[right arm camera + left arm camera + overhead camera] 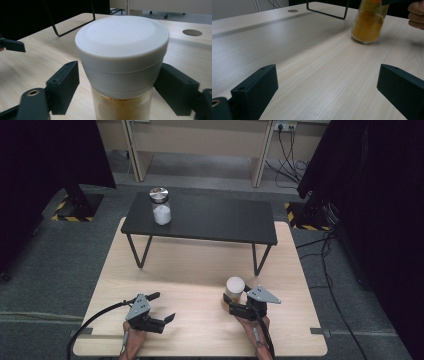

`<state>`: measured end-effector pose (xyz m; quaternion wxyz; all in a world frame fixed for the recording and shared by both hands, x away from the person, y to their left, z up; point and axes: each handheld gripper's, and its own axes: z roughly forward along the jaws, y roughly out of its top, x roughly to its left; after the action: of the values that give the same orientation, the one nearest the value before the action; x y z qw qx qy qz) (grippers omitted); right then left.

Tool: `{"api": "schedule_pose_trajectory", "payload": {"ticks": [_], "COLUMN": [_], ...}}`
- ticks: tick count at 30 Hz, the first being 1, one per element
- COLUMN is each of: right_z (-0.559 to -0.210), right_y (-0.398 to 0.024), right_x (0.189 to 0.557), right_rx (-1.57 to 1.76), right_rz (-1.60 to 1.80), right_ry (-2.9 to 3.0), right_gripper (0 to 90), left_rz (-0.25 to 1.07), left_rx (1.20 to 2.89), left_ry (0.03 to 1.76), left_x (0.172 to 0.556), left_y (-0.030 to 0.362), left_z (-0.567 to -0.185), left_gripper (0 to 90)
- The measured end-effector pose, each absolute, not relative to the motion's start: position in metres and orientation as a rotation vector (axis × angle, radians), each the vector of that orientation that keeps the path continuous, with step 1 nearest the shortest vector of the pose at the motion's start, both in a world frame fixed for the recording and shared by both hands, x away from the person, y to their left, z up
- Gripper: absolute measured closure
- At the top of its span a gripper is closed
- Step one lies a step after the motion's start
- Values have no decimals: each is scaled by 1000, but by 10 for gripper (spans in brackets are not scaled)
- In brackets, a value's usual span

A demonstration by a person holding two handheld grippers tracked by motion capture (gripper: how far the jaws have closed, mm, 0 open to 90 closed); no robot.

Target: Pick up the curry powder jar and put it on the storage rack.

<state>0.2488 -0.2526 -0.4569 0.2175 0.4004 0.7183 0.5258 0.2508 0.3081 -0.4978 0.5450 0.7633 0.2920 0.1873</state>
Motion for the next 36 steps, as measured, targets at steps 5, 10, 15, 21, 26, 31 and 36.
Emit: {"api": "schedule_pose_trajectory", "payload": {"ticks": [5, 10, 15, 21, 26, 31, 36], "right_z": [-463, -465, -465, -465, -465, -463, -455], "right_y": [-250, -247, -245, -246, -244, -243, -244], "right_x": [246, 243, 240, 240, 237, 234, 231], "right_rx": [1094, 1079, 1066, 1075, 1067, 1060, 1032], "right_rz": [1438, 1429, 1414, 1420, 1416, 1425, 1442], "right_ry": [1957, 1942, 1936, 1923, 1922, 1917, 1906], "right_gripper": [318, 333, 343, 350, 352, 352, 353], "left_rz": [444, 446, 446, 445, 446, 446, 446], "left_rx": [1810, 1810, 1810, 1810, 1810, 1810, 1811], "left_ry": [694, 694, 694, 695, 695, 695, 695], "left_x": [251, 251, 251, 251, 251, 251, 251], "left_y": [308, 308, 308, 308, 308, 308, 308], "left_z": [-498, -498, -498, -498, -498, -498, -498], "left_gripper": [25, 25, 25, 25, 25, 25, 25]}}
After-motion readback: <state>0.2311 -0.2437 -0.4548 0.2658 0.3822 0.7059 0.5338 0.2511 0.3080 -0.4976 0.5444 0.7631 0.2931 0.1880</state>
